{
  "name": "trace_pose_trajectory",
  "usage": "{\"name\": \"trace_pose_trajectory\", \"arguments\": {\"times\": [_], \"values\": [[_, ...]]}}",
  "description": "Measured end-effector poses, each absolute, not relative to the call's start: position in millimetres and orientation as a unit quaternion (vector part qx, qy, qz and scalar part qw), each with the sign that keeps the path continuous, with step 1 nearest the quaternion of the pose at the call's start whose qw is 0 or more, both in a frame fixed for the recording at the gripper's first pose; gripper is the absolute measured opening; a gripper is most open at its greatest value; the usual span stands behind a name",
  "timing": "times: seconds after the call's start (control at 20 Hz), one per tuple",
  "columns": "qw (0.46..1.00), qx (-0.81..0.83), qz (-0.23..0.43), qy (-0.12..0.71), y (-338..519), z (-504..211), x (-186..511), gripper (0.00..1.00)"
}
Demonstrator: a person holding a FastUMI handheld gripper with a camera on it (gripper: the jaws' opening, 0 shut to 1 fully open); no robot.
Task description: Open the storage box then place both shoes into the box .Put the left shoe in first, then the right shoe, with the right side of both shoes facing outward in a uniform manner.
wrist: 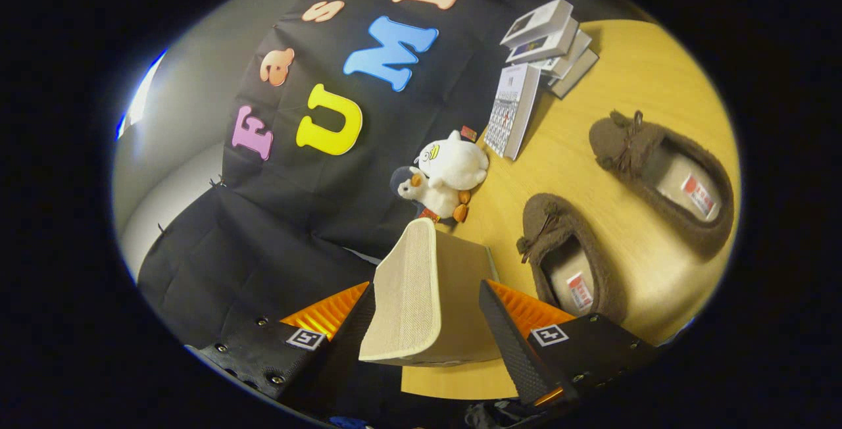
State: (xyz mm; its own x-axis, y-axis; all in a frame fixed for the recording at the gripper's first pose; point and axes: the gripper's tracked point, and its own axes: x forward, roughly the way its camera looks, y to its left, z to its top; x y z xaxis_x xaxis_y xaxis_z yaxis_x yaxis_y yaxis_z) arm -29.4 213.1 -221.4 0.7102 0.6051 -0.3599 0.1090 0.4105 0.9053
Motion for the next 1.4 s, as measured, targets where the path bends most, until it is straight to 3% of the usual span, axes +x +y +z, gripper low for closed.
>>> {"name": "trace_pose_trajectory", "arguments": {"times": [0.45,0.6,0.65,0.7,0.8,0.85,1.2,1.25,1.3,1.4], "values": [[0.701,0.553,0.192,0.408,266.3,-246.2,-40.1,0.98],[0.691,0.560,0.186,0.418,273.6,-250.2,-40.5,0.94],[0.691,0.560,0.184,0.419,274.5,-252.8,-40.6,0.73],[0.685,0.563,0.188,0.423,276.7,-252.6,-41.3,0.67],[0.677,0.573,0.189,0.422,281.5,-250.0,-39.9,0.67],[0.679,0.574,0.186,0.418,277.5,-247.8,-34.8,0.40],[0.677,0.550,0.224,0.435,289.4,-248.1,-39.9,0.39],[0.683,0.569,0.204,0.410,292.4,-243.0,-36.6,0.39],[0.687,0.570,0.201,0.404,276.3,-239.3,-26.9,0.03],[0.689,0.553,0.218,0.416,282.3,-236.8,-28.8,0.02]]}}
